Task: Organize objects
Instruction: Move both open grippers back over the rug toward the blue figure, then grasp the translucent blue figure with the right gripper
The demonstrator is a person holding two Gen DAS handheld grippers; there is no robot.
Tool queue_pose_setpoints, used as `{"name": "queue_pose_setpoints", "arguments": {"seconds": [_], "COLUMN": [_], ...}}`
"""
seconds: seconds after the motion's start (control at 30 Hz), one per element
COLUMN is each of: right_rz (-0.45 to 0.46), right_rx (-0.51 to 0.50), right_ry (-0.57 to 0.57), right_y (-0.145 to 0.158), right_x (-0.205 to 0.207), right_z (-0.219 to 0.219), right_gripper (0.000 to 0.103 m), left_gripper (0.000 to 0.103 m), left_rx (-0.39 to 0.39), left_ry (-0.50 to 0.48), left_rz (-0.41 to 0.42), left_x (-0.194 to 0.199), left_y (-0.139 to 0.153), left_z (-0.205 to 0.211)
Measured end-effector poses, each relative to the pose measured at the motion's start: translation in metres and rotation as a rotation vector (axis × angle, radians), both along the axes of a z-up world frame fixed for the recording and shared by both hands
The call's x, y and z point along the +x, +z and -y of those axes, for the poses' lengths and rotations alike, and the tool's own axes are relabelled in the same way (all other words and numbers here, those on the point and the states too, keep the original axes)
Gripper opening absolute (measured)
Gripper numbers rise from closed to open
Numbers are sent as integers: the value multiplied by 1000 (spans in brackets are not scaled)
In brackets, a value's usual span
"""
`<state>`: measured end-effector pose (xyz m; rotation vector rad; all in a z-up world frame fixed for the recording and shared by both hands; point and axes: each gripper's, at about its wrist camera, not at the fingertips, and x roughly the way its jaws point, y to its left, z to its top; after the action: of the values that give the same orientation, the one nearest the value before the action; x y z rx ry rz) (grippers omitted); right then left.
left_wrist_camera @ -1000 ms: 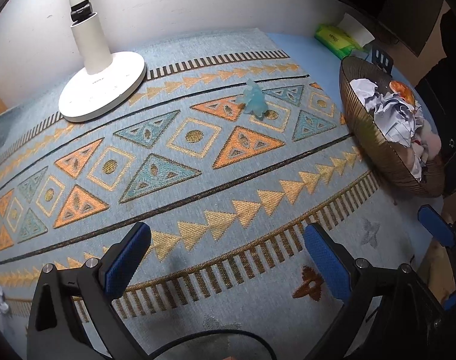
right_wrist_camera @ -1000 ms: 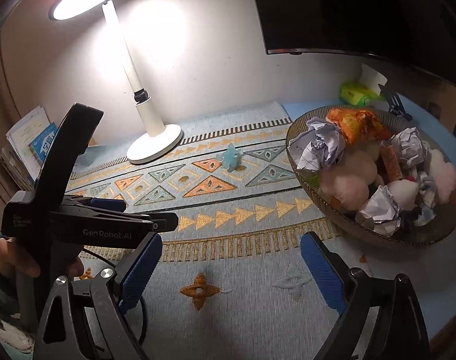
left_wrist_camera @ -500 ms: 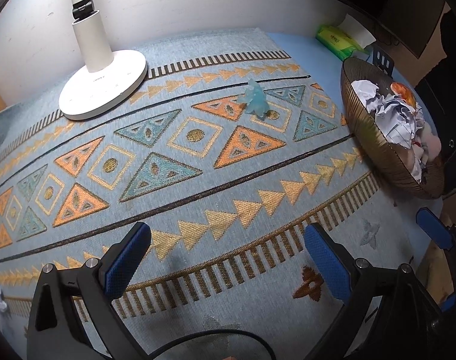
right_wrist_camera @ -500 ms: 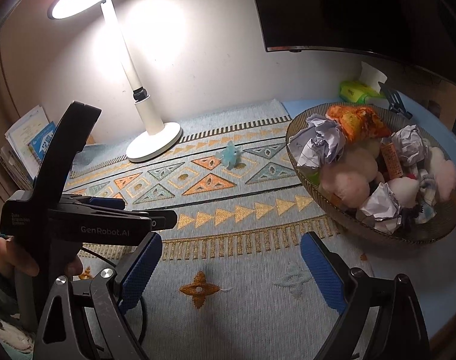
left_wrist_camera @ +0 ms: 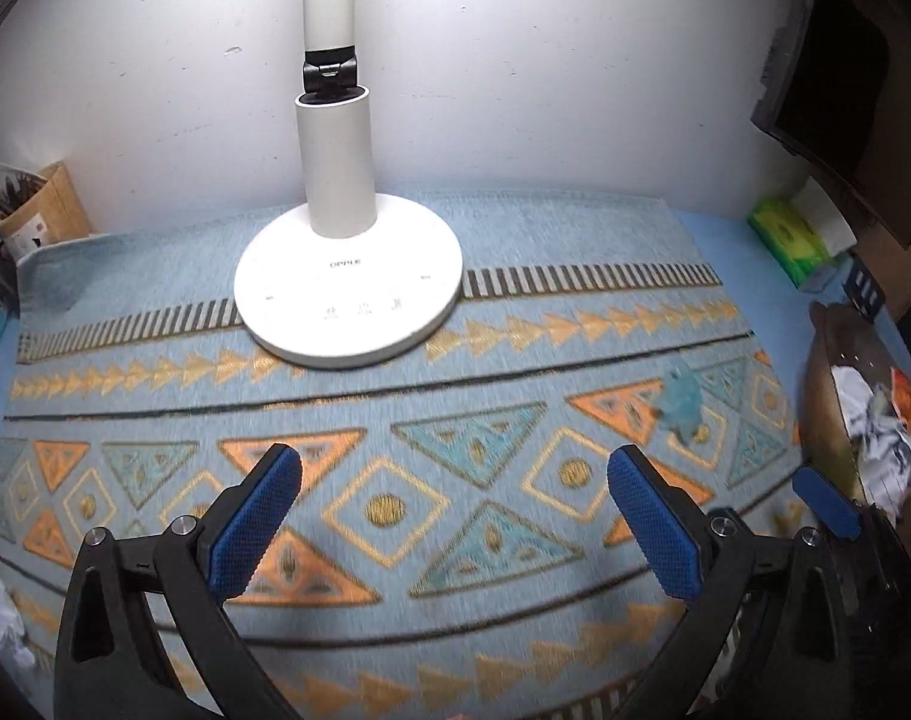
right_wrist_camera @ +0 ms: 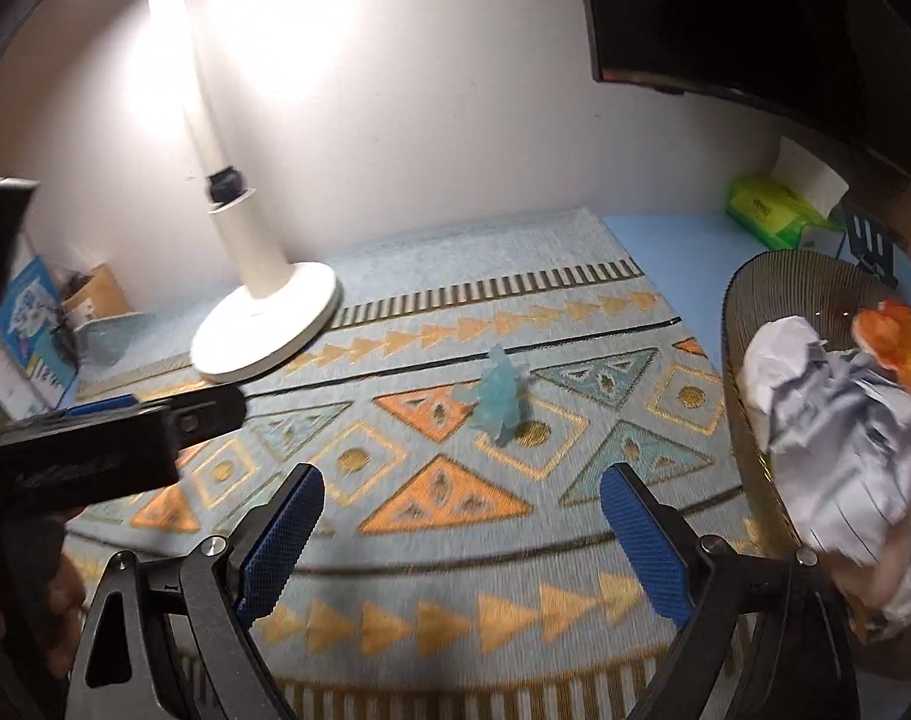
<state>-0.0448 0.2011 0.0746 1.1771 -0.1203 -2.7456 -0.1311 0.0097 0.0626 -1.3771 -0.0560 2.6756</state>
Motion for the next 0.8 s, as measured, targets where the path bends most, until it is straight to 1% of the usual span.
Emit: {"name": "queue_pose_setpoints", "arguments": {"seconds": [0.03, 0.13, 0.17, 0.2, 0.23, 0.3, 0.33, 0.37, 0.4, 0.43, 0.5, 0.57, 0.6, 0.77, 0.8], "right_rz": [28, 128, 146, 159, 170, 179, 155, 134, 124, 115, 112, 105, 95, 44, 37], "right_rx": [8, 26, 14, 18, 46, 113, 155, 163, 162, 167, 157, 143, 134, 56, 39], "right_ry": [-45, -145, -160, -157, -148, -107, -92, -63, -44, -32, -2, 26, 34, 40, 39], "right_y": [-6, -20, -23, -26, -29, -36, -36, -37, -37, -36, -35, -33, -30, -3, 3], "right_x": [-18, -63, -73, -80, -85, -87, -85, -82, -80, -78, -74, -68, -62, -37, -31], "right_z": [1, 4, 6, 10, 14, 24, 28, 31, 33, 34, 34, 34, 32, 18, 13], "right_gripper": [87, 83, 83, 79, 73, 63, 55, 50, 41, 36, 36, 36, 36, 36, 36], "left_gripper": [102, 102, 101, 101, 100, 97, 96, 96, 95, 92, 87, 77, 72, 59, 53], "left_rx": [2, 33, 36, 33, 28, 12, 1, -10, -19, -23, -29, -46, -39, 14, 19], "left_ry": [13, 49, 60, 66, 65, 54, 50, 49, 52, 52, 50, 42, 32, -21, -29], "left_rz": [-3, -16, -5, 12, 26, 41, 49, 57, 65, 73, 91, 81, 86, 84, 75], "left_x": [-10, -31, -38, -44, -49, -53, -54, -54, -53, -52, -50, -44, -41, -21, -14], "left_y": [-4, -15, -21, -27, -31, -39, -42, -45, -48, -51, -55, -55, -53, -35, -29], "left_z": [2, 6, 6, 5, 4, 1, 0, -1, -1, -1, -2, -2, -2, -3, -4]}}
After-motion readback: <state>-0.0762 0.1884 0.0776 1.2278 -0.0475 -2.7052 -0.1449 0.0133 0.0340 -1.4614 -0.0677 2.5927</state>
